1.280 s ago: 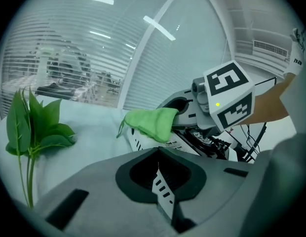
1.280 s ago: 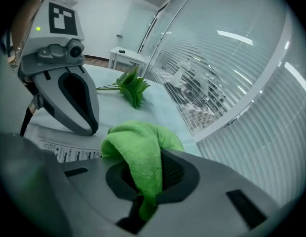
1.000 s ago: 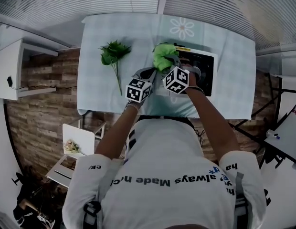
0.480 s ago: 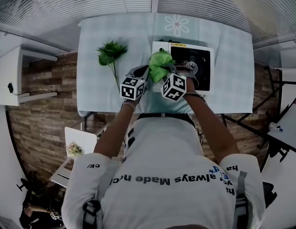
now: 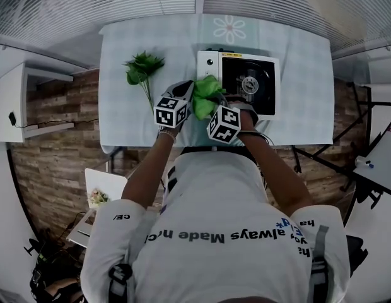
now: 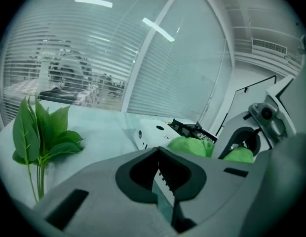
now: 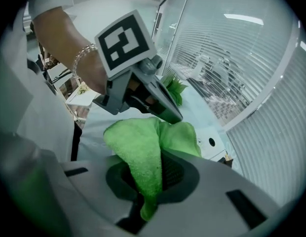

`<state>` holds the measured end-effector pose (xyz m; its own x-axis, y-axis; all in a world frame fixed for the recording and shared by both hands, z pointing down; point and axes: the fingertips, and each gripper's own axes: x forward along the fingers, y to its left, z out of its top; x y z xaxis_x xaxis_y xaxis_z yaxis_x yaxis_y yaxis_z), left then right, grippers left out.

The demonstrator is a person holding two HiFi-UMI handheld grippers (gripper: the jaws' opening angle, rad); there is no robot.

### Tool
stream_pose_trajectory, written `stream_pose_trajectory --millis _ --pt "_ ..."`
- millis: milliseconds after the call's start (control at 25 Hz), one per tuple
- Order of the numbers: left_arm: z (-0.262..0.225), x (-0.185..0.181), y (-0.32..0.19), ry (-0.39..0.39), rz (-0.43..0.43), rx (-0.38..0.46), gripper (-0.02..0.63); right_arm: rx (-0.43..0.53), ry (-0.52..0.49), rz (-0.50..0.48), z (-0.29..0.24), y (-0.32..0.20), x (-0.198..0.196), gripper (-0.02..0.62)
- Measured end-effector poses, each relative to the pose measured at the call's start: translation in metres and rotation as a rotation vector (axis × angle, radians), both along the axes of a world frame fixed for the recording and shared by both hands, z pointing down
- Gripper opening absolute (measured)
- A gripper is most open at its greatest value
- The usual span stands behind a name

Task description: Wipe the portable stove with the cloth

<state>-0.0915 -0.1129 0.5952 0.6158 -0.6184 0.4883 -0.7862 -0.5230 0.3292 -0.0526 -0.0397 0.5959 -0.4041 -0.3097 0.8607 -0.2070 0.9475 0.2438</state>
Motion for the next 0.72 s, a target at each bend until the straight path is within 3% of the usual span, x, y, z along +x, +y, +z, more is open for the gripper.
stream_pose_trajectory --millis 440,720 --pt "-0.013 0.026 -0.009 -0.012 0.063 0.039 0.012 -0.075 -0.084 -0.022 -0.009 0.056 -0.007 0.023" --pt "-0.016 0.044 -0.012 -0.053 0.120 0.064 0.014 -0.131 -0.109 0.028 -0.013 0.076 0.022 0.023"
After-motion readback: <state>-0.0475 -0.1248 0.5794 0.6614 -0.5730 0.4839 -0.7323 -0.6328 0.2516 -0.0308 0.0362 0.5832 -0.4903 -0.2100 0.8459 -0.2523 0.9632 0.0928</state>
